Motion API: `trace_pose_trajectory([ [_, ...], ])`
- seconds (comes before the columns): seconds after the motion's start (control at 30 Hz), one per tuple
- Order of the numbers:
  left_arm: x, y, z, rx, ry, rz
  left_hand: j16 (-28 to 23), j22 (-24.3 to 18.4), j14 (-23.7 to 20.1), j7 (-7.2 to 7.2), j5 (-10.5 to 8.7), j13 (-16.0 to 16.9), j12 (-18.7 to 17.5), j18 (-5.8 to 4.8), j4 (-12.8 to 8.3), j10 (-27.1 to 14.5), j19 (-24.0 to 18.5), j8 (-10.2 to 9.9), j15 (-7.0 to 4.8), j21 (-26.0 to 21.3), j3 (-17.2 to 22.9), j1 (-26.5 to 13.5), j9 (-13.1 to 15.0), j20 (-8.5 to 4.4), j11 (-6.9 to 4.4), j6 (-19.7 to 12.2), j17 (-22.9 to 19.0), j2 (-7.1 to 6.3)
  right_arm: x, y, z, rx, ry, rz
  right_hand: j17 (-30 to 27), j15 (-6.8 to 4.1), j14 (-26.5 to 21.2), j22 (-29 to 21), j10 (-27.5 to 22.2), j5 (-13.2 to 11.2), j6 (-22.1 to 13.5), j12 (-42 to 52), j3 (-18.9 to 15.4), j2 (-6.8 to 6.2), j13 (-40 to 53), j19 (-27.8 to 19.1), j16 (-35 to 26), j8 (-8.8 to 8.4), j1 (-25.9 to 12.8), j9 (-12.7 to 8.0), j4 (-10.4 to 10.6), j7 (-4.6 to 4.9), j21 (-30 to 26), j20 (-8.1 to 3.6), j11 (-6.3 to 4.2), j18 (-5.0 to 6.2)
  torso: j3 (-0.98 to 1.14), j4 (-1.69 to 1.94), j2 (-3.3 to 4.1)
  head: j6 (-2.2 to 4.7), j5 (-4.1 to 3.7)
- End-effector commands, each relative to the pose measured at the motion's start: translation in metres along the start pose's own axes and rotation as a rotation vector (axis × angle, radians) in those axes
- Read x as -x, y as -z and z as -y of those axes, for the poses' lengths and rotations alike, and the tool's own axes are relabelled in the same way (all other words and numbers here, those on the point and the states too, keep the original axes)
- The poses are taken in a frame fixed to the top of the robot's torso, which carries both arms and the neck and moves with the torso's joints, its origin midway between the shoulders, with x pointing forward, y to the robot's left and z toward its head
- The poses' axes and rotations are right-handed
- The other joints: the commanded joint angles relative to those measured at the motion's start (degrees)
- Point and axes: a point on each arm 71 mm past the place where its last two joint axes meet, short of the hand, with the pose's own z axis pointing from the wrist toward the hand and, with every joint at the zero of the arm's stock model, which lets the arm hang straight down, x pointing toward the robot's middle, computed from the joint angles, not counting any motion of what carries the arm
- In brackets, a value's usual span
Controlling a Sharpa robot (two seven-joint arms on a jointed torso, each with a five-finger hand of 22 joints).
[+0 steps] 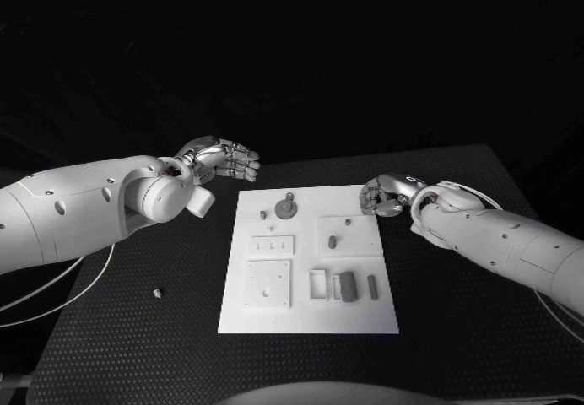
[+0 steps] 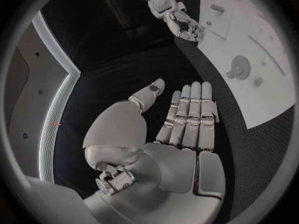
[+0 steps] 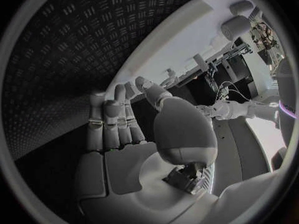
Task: Assemble the parts on the task board
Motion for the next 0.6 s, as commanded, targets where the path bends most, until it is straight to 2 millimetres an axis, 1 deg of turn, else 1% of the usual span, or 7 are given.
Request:
trace_pose_trajectory([
  [0.03, -0.0011, -0.0001, 0.0021, -0.009, -0.003, -0.007, -0.26, 0.06, 0.05, 0.24, 0.21, -0.05, -0.26, 0.74, 0.03, 0.02, 0.20, -0.26, 0.24, -0.24, -0.28, -0.29, -0.07, 0.04, 0.27, -0.30, 0.05, -0.21, -0.0015, -0.0005, -0.0002, 0.001, 0.001, -0.011, -0.08, -0.44, -0.13, 1.00, -0.28, -0.03, 0.76, 0.38, 0.10, 0.34, 0.21, -0.08, 0.39, 0.01, -0.06, 0.07, -0.35, 0.23, -0.05, -0.34, 0.01, 1.65, 0.01, -0.01, -0.01, -0.11, 0.01],
  [0.27, -0.0011, 0.0002, 0.0025, -0.009, -0.003, -0.008, -0.27, 0.06, 0.05, 0.23, 0.21, -0.05, -0.27, 0.74, 0.02, 0.02, 0.19, -0.27, 0.24, -0.25, -0.28, -0.27, -0.07, 0.04, 0.27, -0.30, 0.06, -0.24, -0.0016, -0.0008, 0.0000, -0.001, -0.001, -0.012, -0.12, -0.49, -0.14, 1.01, -0.30, -0.02, 0.92, 0.78, 0.15, 0.46, 0.89, -0.07, 0.45, 0.02, -0.21, 0.15, -0.28, 0.17, -0.02, -0.34, -0.04, 1.65, 0.01, 0.01, -0.04, -0.22, 0.03],
  [0.43, -0.0014, 0.0003, 0.0031, -0.011, -0.003, -0.009, -0.27, 0.07, 0.05, 0.23, 0.21, -0.05, -0.27, 0.75, 0.02, 0.02, 0.20, -0.27, 0.24, -0.26, -0.28, -0.26, -0.07, 0.04, 0.27, -0.30, 0.07, -0.25, -0.0021, -0.0011, -0.0006, 0.000, -0.003, -0.015, -0.18, -0.72, -0.18, 1.04, -0.06, -0.03, 1.62, 1.73, 0.29, 1.08, 2.11, -0.11, 0.57, 0.27, -0.32, 0.39, -0.22, -0.10, 0.07, -0.35, -0.31, 1.65, 0.03, -0.05, -0.02, -0.28, 0.03],
  [0.6, -0.0013, 0.0004, 0.0036, -0.011, -0.004, -0.009, -0.27, 0.07, 0.05, 0.23, 0.21, -0.04, -0.28, 0.75, 0.01, 0.03, 0.20, -0.28, 0.24, -0.26, -0.28, -0.25, -0.07, 0.03, 0.27, -0.30, 0.07, -0.25, -0.0023, -0.0017, -0.0015, 0.001, -0.004, -0.013, -0.20, -0.89, -0.21, 1.07, -0.08, -0.03, 1.98, 2.56, 0.30, 1.49, 2.89, -0.15, 0.67, 0.35, -0.48, 0.52, -0.20, -0.26, 0.15, -0.35, -0.48, 1.65, 0.08, 0.00, -0.02, -0.31, 0.04],
])
